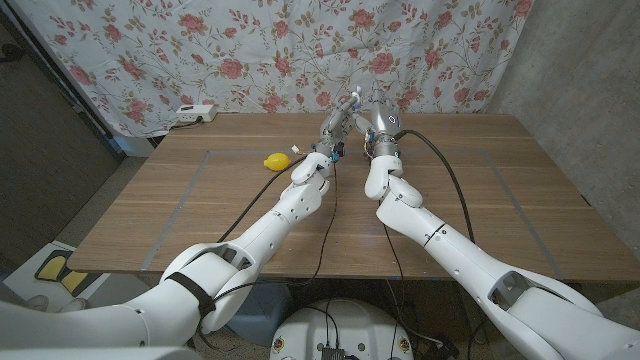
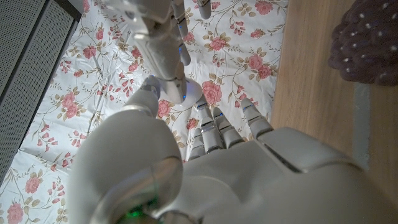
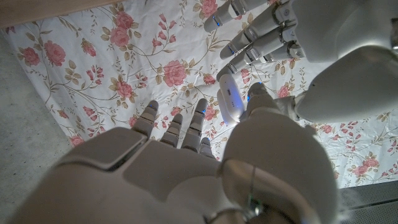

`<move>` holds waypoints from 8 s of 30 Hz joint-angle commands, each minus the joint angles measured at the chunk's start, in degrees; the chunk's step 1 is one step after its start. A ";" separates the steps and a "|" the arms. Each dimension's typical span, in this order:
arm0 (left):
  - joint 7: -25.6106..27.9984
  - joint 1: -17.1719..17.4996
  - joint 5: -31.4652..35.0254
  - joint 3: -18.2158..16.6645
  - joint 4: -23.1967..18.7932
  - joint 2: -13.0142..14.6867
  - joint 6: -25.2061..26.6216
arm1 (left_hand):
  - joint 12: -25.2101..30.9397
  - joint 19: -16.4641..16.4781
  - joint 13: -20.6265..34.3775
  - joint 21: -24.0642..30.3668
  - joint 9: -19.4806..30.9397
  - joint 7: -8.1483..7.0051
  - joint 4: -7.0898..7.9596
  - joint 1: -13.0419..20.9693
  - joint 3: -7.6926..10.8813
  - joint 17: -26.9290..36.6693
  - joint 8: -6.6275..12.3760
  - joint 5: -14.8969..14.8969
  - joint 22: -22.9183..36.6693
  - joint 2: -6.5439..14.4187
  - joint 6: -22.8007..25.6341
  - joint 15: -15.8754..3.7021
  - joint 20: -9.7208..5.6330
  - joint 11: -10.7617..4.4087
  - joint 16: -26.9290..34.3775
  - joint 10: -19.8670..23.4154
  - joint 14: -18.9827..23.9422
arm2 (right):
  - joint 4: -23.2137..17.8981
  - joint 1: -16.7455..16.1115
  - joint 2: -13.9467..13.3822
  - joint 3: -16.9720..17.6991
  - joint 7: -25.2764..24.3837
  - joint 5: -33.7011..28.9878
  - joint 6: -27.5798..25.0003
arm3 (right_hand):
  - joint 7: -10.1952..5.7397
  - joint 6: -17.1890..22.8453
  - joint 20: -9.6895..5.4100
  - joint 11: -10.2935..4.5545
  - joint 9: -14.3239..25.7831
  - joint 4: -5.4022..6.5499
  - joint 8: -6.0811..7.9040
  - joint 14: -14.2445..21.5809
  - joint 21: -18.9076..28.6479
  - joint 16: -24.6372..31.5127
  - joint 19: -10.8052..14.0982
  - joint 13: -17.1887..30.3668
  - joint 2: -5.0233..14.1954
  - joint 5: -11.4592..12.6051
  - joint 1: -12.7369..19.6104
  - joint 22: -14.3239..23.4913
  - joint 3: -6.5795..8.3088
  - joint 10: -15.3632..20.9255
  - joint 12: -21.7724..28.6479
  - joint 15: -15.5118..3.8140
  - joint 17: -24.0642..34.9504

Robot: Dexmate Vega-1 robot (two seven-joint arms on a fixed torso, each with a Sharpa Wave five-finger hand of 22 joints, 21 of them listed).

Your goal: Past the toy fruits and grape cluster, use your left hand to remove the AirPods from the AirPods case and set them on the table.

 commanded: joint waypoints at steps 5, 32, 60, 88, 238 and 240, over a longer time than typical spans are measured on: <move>-0.90 0.22 -1.21 0.22 -0.74 0.31 1.47 | 1.07 -0.12 0.74 0.23 0.17 -0.48 -0.09 1.32 -0.28 0.13 0.03 0.29 0.26 0.90 0.38 0.00 -0.20 -9.87 0.04 9.97 0.16 | 1.27 0.77 1.30 -0.30 -1.11 -1.56 -1.68 | 0.65 -8.98 0.11 0.00 0.18 1.66 0.10 0.37 -0.02 0.12 -0.45 1.46 1.24 -0.01 -2.06 0.20 -0.14 1.34 1.97 0.14 0.91; -1.27 1.85 -1.47 0.80 -3.90 1.57 2.50 | 1.04 -0.33 0.75 0.27 0.19 -0.34 0.08 1.76 -0.67 0.19 -0.34 0.33 0.29 1.01 0.69 0.13 -0.01 -9.87 0.04 10.00 -0.07 | 1.52 0.19 2.78 0.43 -1.51 -0.41 -4.35 | 1.37 -6.83 0.06 -0.76 0.26 3.15 0.41 3.49 0.44 1.20 0.43 5.46 2.20 -0.01 -5.94 0.28 -1.29 3.28 7.17 -0.32 2.47; -1.75 2.19 -1.97 1.05 -4.79 2.23 3.85 | 1.03 -0.56 0.78 0.38 0.21 -0.33 0.16 2.45 -1.09 0.21 -0.63 0.46 0.32 1.05 1.12 0.06 -0.07 -9.86 0.12 10.22 -0.07 | 1.37 -0.25 2.97 1.15 -2.76 1.19 -3.16 | 1.68 -4.20 0.05 -1.41 0.36 3.58 0.69 4.80 0.66 1.94 1.77 9.74 3.99 0.25 -7.34 0.30 -0.84 2.05 11.24 -1.34 4.29; -1.77 2.09 -1.54 1.62 -5.32 2.89 5.17 | 0.83 -0.83 0.76 0.47 0.22 -0.40 0.40 2.70 -1.68 0.27 -0.80 0.51 0.34 1.06 1.35 0.11 -0.18 -9.85 0.13 10.01 -0.31 | 0.92 -0.88 2.78 1.78 -3.25 3.00 -0.09 | 1.61 -2.80 -0.16 -2.12 0.40 1.95 0.58 5.43 0.87 2.07 3.19 12.43 4.20 0.63 -5.47 0.28 0.72 -0.17 13.60 -2.58 5.18; 7.37 5.90 5.89 0.09 -12.38 9.82 5.17 | 0.04 -2.43 -1.06 0.28 0.04 -4.92 2.46 -6.57 -7.81 0.18 -1.12 0.23 0.37 -4.97 1.73 -0.14 -1.48 -9.66 -0.51 11.32 0.08 | 0.19 -11.98 9.38 24.86 15.23 57.18 35.34 | -8.19 21.25 -14.01 -10.29 0.72 -1.11 0.20 17.70 2.04 9.71 12.29 3.09 4.59 0.14 16.99 0.54 10.84 20.82 31.26 -13.75 17.68; 6.23 5.74 5.56 0.09 -11.89 9.84 4.95 | 0.04 -2.43 -1.07 0.28 0.04 -4.94 2.41 -6.54 -7.77 0.16 -1.10 0.25 0.37 -4.95 1.77 -0.06 -1.46 -9.66 -0.53 11.31 0.07 | -0.34 -12.21 9.49 25.09 15.59 57.85 34.95 | -8.15 21.39 -14.23 -10.28 0.73 -1.10 0.10 18.76 2.62 10.18 13.90 2.28 4.65 0.14 17.40 0.69 10.40 21.18 31.22 -13.79 18.14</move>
